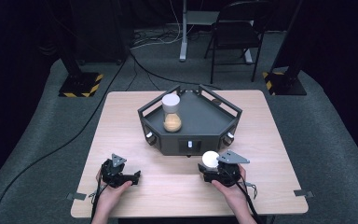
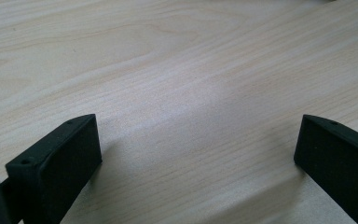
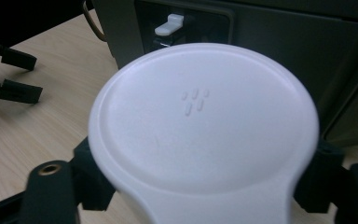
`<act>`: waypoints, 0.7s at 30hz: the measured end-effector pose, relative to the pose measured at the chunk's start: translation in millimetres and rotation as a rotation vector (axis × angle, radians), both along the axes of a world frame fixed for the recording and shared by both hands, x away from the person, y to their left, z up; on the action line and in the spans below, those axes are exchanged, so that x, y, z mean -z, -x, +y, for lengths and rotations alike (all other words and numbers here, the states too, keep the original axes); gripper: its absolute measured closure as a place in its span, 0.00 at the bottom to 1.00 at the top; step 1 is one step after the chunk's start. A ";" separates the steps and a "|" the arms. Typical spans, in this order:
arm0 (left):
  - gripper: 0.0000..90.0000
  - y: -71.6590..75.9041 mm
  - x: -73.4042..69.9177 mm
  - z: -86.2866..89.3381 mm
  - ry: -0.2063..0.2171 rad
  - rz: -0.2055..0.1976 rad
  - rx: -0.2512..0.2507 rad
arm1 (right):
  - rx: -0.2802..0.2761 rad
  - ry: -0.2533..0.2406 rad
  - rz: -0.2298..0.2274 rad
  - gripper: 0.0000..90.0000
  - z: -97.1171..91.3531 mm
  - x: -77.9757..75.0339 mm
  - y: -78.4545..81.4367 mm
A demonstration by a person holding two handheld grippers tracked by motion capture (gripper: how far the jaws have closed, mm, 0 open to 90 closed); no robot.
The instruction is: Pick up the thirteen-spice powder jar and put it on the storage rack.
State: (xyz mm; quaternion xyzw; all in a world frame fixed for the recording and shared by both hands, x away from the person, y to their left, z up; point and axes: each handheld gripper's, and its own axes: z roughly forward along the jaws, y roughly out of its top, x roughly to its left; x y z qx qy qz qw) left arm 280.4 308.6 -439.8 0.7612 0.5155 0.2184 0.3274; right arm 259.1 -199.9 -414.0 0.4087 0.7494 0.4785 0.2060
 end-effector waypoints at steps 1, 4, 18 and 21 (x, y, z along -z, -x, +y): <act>0.00 0.0 0.0 0.1 0.000 0.000 0.000 | 0.002 0.006 -0.004 0.29 1.7 0.3 0.0; 0.00 0.0 0.0 0.0 0.000 0.000 0.000 | -0.003 0.013 -0.005 0.31 3.2 1.0 -1.7; 0.00 -0.1 0.0 0.1 0.000 0.000 0.000 | 0.005 0.025 -0.007 0.33 0.0 -9.9 -2.1; 0.00 -0.1 0.0 0.1 0.000 0.000 0.000 | 0.004 0.023 -0.012 0.33 -3.2 -18.0 -2.3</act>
